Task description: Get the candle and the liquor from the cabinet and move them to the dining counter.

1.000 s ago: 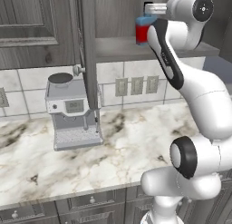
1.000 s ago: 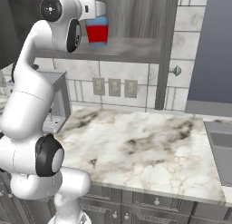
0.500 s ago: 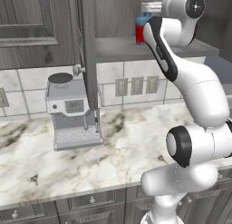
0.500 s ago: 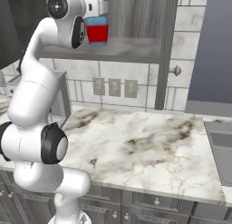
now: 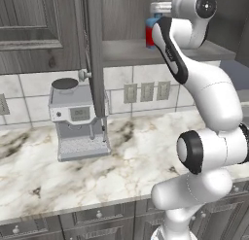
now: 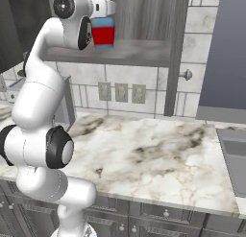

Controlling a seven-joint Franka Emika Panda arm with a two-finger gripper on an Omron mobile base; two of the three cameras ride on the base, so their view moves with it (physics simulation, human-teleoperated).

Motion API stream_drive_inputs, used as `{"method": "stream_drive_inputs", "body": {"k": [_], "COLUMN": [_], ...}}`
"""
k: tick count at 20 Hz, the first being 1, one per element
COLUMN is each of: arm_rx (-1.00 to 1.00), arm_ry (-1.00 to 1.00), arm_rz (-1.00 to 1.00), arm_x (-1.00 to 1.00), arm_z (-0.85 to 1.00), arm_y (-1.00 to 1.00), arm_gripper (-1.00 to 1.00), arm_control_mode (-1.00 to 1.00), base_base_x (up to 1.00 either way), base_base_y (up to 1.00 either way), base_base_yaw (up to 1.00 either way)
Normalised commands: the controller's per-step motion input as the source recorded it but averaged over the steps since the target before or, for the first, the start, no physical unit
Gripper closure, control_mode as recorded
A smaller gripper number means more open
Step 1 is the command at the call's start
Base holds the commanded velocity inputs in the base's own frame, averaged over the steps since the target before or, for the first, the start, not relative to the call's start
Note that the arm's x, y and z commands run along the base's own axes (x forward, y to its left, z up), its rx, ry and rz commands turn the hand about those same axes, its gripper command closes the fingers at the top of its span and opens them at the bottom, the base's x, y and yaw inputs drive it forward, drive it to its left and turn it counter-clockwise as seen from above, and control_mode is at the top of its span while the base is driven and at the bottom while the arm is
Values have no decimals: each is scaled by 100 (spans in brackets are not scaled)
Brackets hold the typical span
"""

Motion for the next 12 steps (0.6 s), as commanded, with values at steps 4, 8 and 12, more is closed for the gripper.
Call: {"method": "stream_drive_inputs", "body": {"k": [4,8,12], "arm_rx": [0,0,0], "arm_ry": [0,0,0], "arm_rz": [0,0,0], "arm_x": [1,0,3], "arm_z": [-12,-11,-11], "arm_y": [0,0,0], "arm_gripper": [-100,-100,-100], "arm_control_mode": [-100,-100,-100], "base_base_x": [0,0,0], "base_base_y": [0,0,0], "base_base_yaw": [0,0,0]}}
